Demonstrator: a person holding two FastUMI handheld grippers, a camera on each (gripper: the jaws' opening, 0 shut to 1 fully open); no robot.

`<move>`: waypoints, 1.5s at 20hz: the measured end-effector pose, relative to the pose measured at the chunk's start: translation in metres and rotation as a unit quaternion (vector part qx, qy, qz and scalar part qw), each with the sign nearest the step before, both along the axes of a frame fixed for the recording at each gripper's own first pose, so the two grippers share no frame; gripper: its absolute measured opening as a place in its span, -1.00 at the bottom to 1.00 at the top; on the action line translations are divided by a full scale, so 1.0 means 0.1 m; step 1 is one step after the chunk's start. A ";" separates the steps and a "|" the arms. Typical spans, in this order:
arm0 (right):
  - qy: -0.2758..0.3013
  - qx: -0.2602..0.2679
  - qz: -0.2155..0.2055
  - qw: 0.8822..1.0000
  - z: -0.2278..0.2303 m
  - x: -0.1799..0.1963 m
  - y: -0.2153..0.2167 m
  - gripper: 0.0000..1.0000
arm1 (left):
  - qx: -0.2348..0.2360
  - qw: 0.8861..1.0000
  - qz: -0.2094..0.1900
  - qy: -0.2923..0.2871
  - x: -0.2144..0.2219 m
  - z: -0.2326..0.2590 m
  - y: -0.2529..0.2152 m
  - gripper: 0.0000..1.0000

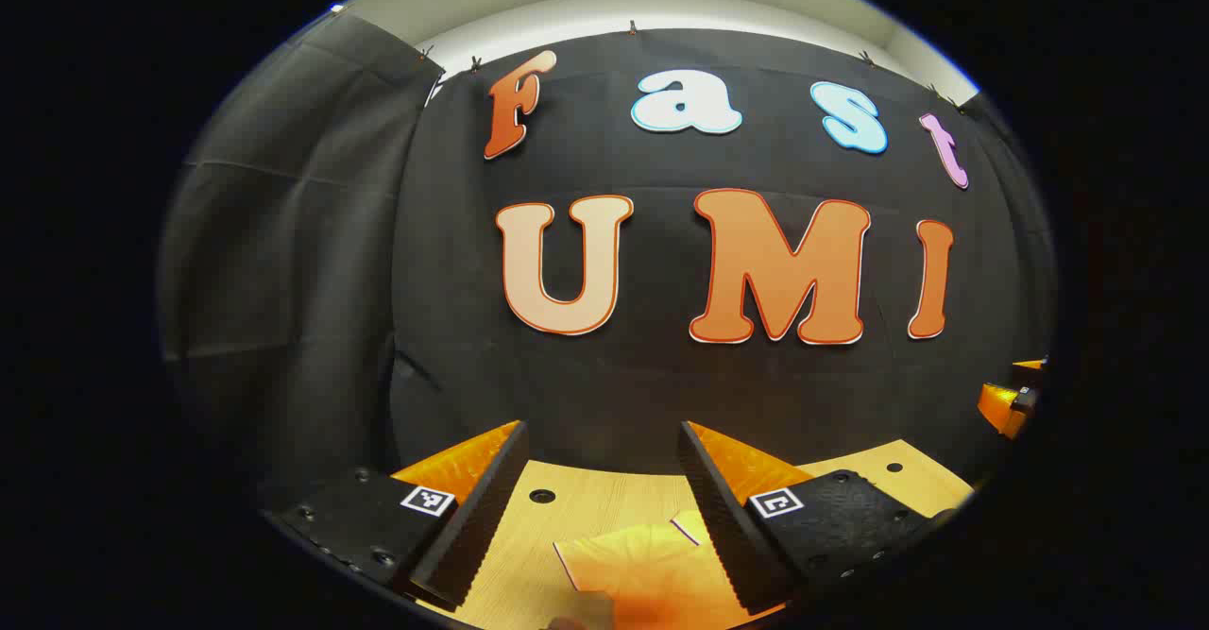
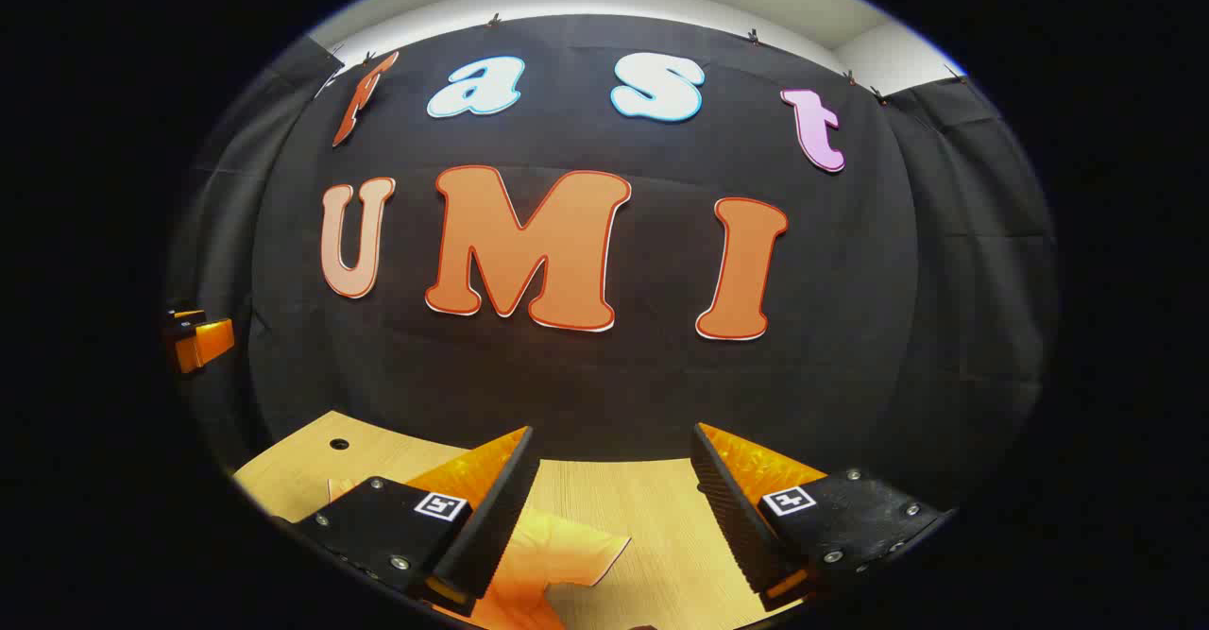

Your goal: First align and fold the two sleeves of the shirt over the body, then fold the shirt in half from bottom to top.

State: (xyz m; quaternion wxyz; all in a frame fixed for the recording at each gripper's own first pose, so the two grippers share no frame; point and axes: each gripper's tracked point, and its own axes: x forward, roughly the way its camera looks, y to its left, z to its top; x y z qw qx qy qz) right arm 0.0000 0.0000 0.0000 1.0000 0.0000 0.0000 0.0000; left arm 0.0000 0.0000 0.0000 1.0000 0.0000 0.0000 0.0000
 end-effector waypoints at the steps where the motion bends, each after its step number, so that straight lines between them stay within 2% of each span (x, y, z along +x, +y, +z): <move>1: -0.001 0.001 -0.001 1.000 -0.01 -0.01 -0.01 0.95 | 0.001 1.000 0.000 0.001 0.02 -0.02 -0.01 0.95; 13: 0.003 0.010 -0.012 1.000 -0.04 -0.02 -0.11 0.96 | 0.005 1.000 -0.008 -0.004 0.00 0.01 -0.09 0.94; 25: 0.020 0.016 -0.008 1.000 -0.08 -0.02 -0.06 0.96 | 0.003 1.000 0.001 -0.001 -0.01 -0.03 0.04 0.95; 30: 0.070 0.030 0.001 0.997 -0.25 0.10 -0.02 0.96 | 0.001 1.000 -0.003 0.003 0.00 -0.09 0.07 0.94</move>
